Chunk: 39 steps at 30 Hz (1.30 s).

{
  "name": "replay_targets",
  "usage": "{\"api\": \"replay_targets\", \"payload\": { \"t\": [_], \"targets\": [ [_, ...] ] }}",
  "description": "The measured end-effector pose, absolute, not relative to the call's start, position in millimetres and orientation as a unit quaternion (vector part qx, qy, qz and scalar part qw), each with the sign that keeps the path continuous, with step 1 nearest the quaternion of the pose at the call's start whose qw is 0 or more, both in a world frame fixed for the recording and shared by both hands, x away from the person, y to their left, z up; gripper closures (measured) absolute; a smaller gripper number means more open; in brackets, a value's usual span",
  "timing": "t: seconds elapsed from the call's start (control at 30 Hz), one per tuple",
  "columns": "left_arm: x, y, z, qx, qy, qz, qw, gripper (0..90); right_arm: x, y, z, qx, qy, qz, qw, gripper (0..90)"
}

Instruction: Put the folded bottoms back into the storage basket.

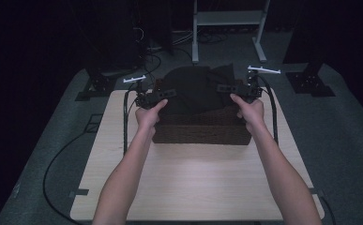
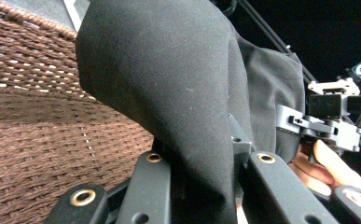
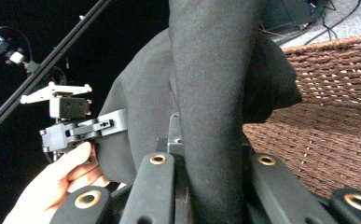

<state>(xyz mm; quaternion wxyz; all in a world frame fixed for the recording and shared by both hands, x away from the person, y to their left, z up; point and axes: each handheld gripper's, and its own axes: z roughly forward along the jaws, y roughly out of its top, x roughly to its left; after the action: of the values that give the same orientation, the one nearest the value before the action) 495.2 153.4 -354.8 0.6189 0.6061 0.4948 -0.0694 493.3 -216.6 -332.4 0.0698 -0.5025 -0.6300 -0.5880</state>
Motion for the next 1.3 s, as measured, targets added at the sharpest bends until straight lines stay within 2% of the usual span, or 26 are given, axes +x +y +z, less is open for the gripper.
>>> {"api": "replay_targets", "payload": {
  "t": [1.3],
  "targets": [
    [526, 149, -383, 0.621, 0.532, -0.059, 0.572, 76.4, 527, -209, -371, -0.537, -0.637, -0.548, 0.077, 77.7]
  ]
}}
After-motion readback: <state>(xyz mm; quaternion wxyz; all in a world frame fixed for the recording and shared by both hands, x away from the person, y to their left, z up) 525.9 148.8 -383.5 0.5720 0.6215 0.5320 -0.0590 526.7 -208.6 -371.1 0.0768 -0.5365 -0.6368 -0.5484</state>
